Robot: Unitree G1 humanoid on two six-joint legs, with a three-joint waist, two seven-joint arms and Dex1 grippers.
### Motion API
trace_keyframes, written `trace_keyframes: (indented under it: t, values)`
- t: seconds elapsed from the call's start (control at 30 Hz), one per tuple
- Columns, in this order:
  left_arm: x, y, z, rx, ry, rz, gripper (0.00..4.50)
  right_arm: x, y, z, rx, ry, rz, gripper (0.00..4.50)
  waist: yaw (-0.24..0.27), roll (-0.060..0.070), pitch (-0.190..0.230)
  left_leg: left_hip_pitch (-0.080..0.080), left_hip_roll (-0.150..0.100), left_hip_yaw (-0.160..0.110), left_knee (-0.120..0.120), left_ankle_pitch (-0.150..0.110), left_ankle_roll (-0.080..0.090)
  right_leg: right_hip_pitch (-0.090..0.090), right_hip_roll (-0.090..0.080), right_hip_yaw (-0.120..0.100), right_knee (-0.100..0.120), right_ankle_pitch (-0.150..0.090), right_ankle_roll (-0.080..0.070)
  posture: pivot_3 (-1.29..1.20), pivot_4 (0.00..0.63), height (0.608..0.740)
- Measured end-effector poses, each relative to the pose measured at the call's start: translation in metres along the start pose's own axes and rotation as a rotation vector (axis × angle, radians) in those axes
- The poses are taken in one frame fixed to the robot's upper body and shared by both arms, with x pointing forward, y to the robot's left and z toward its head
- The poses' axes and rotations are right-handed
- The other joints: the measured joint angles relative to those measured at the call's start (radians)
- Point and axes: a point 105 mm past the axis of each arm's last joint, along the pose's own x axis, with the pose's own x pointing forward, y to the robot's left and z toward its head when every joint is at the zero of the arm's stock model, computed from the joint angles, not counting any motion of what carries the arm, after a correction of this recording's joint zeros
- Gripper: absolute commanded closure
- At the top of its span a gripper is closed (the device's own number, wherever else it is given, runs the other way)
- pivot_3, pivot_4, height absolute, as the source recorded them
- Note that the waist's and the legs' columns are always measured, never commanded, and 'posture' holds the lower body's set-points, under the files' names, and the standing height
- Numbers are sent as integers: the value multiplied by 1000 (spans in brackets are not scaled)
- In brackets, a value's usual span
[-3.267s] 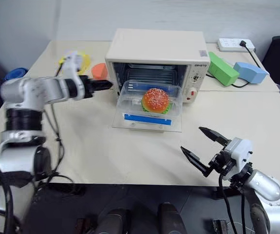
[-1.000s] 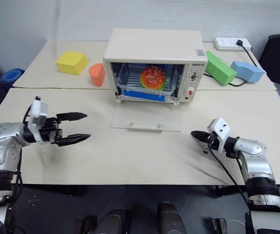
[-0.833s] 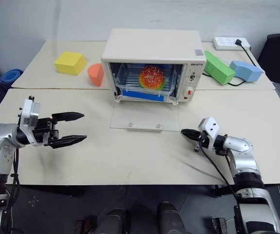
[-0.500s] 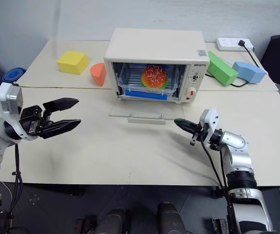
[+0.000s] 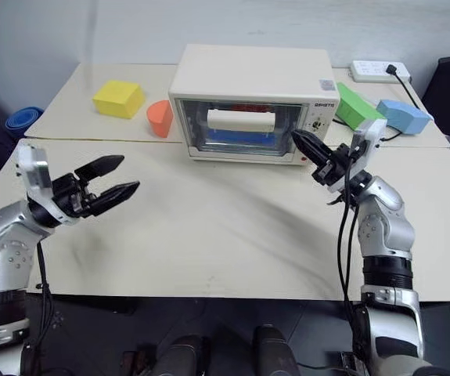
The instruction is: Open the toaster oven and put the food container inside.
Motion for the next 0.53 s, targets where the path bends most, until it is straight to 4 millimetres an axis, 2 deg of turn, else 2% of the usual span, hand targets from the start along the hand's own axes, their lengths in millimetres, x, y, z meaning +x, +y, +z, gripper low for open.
trace_keyframes:
  t: [0.13,0.2,0.23,0.33,0.4,0.53]
  values:
    - [-23,-6,-25,63,142,-6,0,-49,35,-34,-98,252,131,2667,7,0,0,0,0,2,-2,-2,2,0,0,1,-2,0,0,0,150,740]
    - [-35,-8,-40,46,189,9,0,-70,50,-51,-108,322,170,2014,7,0,0,2,0,4,-2,-2,2,1,0,2,-5,0,0,0,150,740]
    - [-39,-9,-45,37,202,15,0,-77,55,-56,-108,340,179,1677,5,0,0,2,0,4,-2,-5,7,1,0,3,-5,0,0,0,150,740]
    - [-51,-13,-51,51,220,31,0,-90,71,-60,-150,366,228,696,5,1,0,5,1,4,-1,-5,8,4,0,3,-5,0,1,0,150,740]
    - [-63,-17,-61,60,260,58,0,-98,73,-62,-156,373,212,64,3,1,0,7,1,4,-2,-5,8,5,0,3,-5,0,0,0,150,740]
    - [-69,-22,-69,105,293,86,0,-95,65,-56,-210,337,163,21,7,1,0,6,1,3,-2,-5,7,4,0,2,-5,0,0,0,150,740]
